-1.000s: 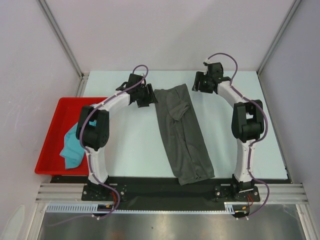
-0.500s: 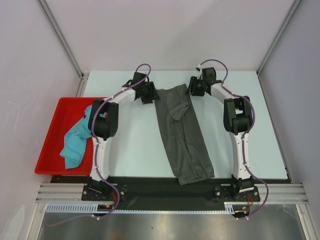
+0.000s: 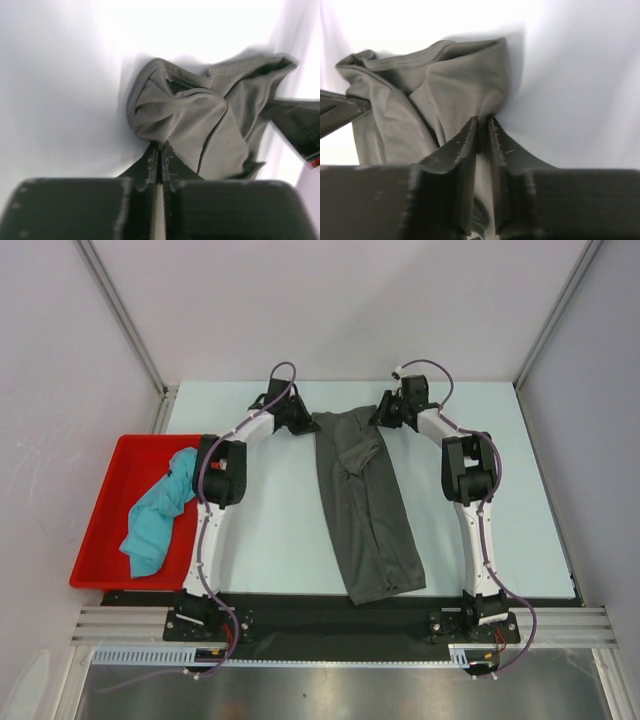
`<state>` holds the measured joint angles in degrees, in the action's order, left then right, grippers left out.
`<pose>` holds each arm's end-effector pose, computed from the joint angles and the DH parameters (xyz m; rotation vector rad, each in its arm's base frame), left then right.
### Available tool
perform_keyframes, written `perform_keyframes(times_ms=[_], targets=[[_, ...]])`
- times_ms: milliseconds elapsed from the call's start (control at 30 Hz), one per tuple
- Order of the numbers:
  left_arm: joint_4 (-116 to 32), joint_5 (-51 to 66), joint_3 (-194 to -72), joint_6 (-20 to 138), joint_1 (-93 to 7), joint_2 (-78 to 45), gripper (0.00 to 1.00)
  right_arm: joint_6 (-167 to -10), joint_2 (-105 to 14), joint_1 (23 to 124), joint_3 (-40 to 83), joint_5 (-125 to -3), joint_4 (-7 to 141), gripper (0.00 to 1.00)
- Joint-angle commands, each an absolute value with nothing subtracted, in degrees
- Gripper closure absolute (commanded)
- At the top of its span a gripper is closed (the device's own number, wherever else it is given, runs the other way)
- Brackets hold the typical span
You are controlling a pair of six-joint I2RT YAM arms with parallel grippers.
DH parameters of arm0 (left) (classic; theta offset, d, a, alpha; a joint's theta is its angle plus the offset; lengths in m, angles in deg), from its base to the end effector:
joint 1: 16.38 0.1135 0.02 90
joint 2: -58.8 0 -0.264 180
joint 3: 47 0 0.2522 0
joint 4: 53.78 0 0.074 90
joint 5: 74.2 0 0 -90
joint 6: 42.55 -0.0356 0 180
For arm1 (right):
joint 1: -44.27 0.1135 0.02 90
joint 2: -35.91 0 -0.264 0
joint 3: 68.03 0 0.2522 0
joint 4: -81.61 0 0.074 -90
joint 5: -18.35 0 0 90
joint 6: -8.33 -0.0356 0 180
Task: Fold and stack the t-shirts
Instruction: Fold the tshirt
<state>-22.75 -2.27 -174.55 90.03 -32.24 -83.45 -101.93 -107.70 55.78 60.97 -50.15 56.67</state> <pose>0.5241 -0.1604 0.1339 -0.4180 2.4558 -0.8386 0.5453 0.1244 0.1383 -0.0296 2.3039 0.7150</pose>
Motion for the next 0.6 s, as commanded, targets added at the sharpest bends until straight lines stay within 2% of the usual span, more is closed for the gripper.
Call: perform_keyframes(times_ms=[0,133,333,433,533,567], targets=[[-22.8,-5.03,-182.73,92.44,-31.06,-88.67,0.99,-105.75,-110.69,55.61,62.1,-51.08,59.05,0.85],[-25.25,-6.35,-188.89,94.37,-30.36,-92.54,1.0,-109.87,-110.95,55.34,61.84,-53.97,63.45,0.99],[-29.3,-7.76,-198.73,98.15,-28.25,-98.6,1.0,-113.84,-112.27,54.03,63.67,-59.51,67.33,1.0],[-30.53,-7.85,-199.62,98.95,-27.11,-99.22,0.96,-113.23,-113.94,53.67,67.7,-60.57,65.14,1.0],[-29.92,-8.19,-199.62,98.34,-26.49,-98.61,0.8,-112.61,-115.78,53.06,72.54,-60.93,60.74,0.95],[-28.96,-8.2,-199.8,97.9,-26.4,-98.17,0.7,-112.61,-116.05,52.88,73.43,-60.31,59.34,0.88]])
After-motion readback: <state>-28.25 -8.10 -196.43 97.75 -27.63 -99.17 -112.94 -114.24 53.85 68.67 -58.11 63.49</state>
